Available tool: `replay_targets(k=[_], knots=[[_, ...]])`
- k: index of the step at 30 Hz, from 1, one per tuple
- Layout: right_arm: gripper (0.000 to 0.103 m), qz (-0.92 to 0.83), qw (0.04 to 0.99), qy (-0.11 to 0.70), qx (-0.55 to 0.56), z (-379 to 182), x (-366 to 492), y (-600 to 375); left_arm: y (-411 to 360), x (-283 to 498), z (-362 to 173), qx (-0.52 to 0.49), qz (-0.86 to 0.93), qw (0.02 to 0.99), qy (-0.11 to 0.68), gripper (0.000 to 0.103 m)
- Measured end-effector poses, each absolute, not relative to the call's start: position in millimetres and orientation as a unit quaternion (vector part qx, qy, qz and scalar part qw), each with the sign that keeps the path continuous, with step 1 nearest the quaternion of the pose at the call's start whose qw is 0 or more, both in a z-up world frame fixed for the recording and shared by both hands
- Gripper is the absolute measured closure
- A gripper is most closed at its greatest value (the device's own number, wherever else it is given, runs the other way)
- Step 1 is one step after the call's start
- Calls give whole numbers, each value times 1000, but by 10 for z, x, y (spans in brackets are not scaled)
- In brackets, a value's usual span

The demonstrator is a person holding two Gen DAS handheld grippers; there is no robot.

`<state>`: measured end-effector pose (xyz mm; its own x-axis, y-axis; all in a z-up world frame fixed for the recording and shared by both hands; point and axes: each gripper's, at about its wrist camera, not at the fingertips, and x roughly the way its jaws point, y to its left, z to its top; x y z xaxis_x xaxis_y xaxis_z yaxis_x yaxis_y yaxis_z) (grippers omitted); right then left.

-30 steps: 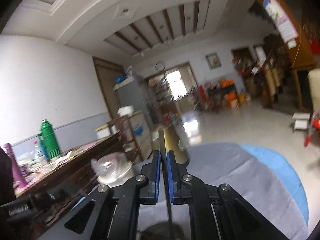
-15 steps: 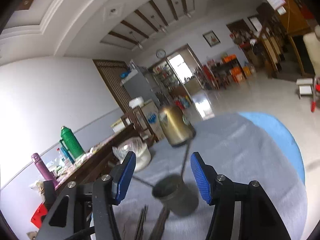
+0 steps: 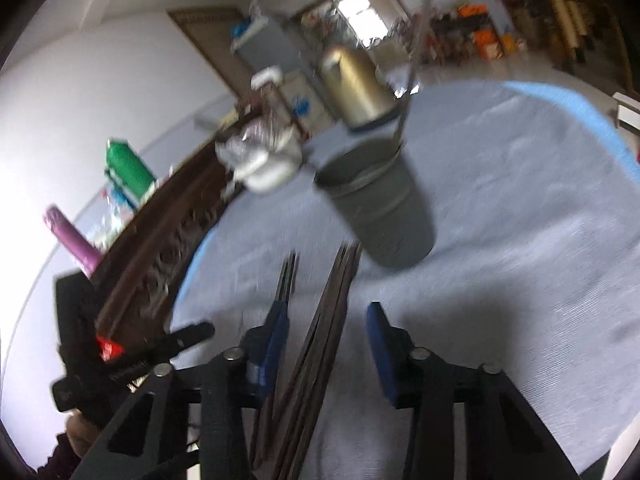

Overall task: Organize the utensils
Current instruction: 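Move the right tool back to the chopstick bundle while the left tool returns too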

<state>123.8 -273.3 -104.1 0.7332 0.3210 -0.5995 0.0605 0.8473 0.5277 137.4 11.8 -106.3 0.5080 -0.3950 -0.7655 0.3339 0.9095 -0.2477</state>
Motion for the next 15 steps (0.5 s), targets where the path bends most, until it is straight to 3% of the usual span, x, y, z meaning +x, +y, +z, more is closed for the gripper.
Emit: replay_targets(k=[15], knots=[[63,58,871,402,277,-1264,1407,-2708,206,1508,-1192,-58,-213,855,470,48]])
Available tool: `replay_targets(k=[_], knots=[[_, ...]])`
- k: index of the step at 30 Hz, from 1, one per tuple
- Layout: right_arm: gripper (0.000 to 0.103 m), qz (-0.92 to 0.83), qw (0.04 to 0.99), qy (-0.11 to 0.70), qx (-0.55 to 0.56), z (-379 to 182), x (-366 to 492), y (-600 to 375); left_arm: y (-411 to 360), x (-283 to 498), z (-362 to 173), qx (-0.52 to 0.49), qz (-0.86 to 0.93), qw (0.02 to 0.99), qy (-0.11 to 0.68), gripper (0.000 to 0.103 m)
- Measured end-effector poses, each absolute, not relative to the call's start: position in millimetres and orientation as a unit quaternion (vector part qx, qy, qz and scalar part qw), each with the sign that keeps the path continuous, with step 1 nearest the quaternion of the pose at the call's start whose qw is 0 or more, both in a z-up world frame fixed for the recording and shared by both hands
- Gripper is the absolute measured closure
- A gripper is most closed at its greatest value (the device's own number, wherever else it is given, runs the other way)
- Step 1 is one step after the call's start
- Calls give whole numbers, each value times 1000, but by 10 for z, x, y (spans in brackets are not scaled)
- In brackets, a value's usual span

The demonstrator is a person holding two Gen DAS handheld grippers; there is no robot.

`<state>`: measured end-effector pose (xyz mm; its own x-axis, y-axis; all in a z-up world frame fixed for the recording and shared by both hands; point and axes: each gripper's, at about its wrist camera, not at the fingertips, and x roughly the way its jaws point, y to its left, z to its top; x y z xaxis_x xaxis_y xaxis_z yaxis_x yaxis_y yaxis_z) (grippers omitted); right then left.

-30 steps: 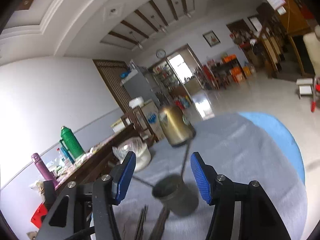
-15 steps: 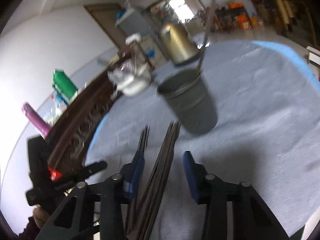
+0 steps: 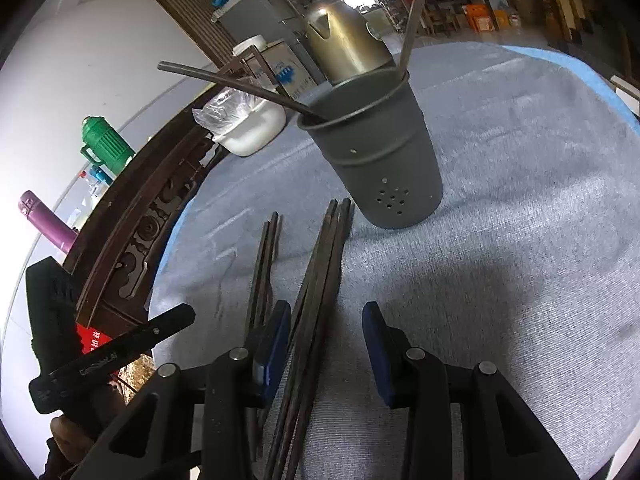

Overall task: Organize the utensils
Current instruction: 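Move the right tool back to the chopstick bundle while the left tool returns too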

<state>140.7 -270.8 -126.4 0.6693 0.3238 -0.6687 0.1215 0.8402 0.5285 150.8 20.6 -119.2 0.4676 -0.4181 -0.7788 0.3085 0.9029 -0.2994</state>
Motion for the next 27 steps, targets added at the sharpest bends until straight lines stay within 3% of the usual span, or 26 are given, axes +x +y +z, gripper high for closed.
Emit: replay_targets(k=[11,18,27], knots=[[64,52,859,414,296,-1310,1533,-2721,42,1552,-1251,-74,-236,836,490,48],[74,43,851,427,303,-1403,1646,-2746,-72,1605,-1306,-73,-248,826,500,48],[83,37,857,458,232,-1426,1758,-2486,-189,1628,-1463,-44,-232,820,522,52]])
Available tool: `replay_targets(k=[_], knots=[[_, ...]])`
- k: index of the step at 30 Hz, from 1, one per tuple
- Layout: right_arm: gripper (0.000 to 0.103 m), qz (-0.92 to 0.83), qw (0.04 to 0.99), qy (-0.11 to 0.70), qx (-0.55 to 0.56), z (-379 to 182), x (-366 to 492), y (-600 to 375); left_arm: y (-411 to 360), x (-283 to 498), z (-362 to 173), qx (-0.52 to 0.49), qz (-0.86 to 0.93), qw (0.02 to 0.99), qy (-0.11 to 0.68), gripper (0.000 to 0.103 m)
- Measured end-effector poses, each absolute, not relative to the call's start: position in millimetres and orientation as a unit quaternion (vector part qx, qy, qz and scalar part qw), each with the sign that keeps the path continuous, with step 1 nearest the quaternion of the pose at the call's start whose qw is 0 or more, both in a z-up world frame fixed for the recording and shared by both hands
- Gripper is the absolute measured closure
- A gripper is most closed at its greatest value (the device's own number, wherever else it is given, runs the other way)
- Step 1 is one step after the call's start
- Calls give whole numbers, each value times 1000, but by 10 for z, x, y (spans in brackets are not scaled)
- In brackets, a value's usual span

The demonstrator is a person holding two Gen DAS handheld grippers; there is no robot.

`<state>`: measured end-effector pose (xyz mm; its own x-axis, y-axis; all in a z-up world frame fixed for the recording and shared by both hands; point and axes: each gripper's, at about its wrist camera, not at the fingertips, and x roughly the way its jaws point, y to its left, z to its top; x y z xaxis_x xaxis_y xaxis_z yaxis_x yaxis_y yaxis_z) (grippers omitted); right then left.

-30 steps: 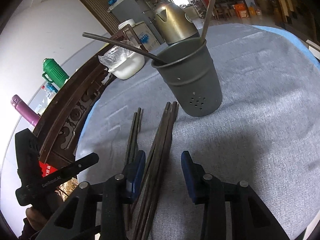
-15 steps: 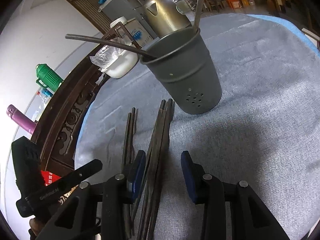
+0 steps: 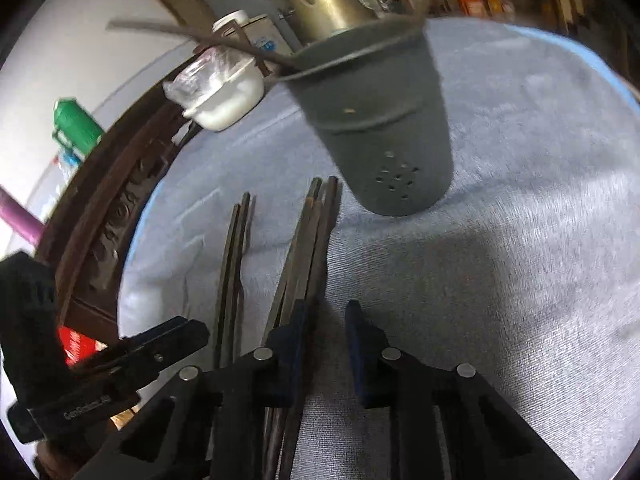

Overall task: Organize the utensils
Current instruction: 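Move the right tool back to the chopstick bundle while the left tool returns too, then grasp one chopstick with the right tool while the left tool grasps another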

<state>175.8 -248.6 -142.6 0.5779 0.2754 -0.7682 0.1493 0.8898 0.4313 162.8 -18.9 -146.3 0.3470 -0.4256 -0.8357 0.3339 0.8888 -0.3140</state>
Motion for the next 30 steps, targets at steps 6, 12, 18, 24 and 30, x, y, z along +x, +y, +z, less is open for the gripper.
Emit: replay_targets(k=[6,12,18,24,30], knots=[[94,39,864,463,195,-1389,1798,-2361,-251,1622,-1473,-33,-233,821,520,53],[95,36,863,466,194,-1399,1792,-2419,-321,1648,-1495,-12,-222,831,510,64],[96,23,856,484,179,-1428,1724,-2549,-232,1670,-1487,-11,-232,826,513,72],[95,25,853,499,149,-1406,1696,-2540,-152,1660,-1495,-1,-254,812,525,84],[95,34,835,521,176,-1415,1579,-2665,-1,1599,-1489,5,-281,797,535,87]])
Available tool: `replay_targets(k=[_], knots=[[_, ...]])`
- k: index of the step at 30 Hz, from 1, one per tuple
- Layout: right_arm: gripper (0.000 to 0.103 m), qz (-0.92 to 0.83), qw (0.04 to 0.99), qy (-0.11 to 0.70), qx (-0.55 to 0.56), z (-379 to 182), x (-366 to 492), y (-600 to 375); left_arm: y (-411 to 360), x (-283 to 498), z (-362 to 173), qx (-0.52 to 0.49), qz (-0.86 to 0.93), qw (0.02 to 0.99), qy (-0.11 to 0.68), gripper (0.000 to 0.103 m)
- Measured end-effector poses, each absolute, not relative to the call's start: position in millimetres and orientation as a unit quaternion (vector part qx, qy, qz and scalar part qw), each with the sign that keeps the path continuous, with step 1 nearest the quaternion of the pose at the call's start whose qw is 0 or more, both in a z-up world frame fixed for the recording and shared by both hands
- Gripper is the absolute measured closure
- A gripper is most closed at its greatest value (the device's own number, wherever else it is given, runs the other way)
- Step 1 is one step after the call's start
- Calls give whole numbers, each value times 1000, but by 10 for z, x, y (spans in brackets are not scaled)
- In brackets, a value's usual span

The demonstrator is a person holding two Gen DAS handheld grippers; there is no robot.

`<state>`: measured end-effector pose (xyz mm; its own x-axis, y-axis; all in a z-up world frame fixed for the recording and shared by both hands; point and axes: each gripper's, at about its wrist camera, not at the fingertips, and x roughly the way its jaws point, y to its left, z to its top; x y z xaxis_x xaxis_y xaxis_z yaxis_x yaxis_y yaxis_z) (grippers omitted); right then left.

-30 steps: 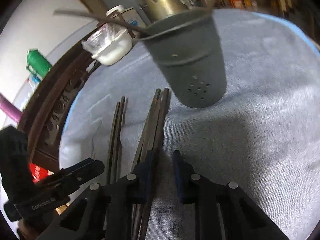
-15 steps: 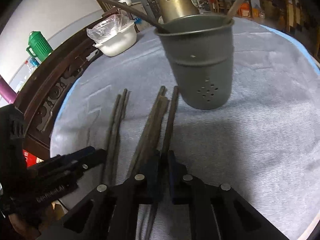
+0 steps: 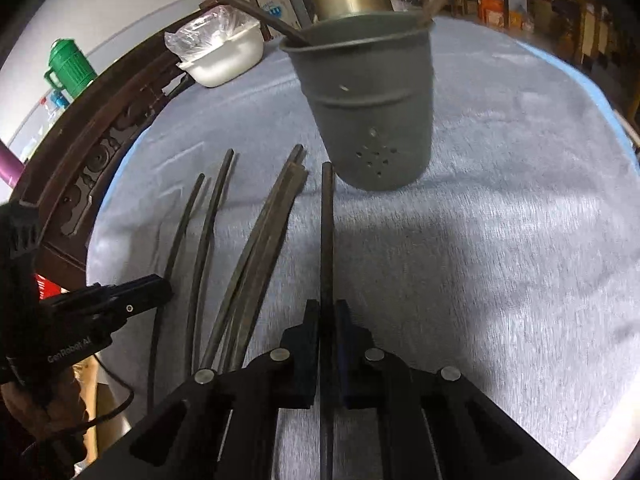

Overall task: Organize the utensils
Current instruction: 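Grasp one chopstick with the right tool while the left tool grasps another, then lift and drop the right tool's chopstick into the grey cup while the left tool does likewise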

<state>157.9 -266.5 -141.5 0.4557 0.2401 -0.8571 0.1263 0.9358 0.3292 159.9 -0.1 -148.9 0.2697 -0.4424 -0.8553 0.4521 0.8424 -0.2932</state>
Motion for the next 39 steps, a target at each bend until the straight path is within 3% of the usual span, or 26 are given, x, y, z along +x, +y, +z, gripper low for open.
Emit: replay_targets(k=[7,12,23,25,29,39], knots=[[94,45,813,546,198,-1415,1581,-2775,90,1648,-1497,5,-292,777,558,89],[92,32,813,547,194,-1360,1826,-2793,29,1897,-1437,5,-270,786,556,76],[93,5,831,544,118,-1369,2162,-2645,-185,2289,-1399,15,-265,787,557,76],[95,11,832,542,116,-1364,2155,-2648,-225,2279,-1397,26,-271,787,554,78],[96,20,835,534,133,-1333,2109,-2711,-276,2319,-1433,35,-269,785,557,95],[96,72,865,468,166,-915,1823,-2846,-82,2215,-1081,-24,-278,807,520,98]])
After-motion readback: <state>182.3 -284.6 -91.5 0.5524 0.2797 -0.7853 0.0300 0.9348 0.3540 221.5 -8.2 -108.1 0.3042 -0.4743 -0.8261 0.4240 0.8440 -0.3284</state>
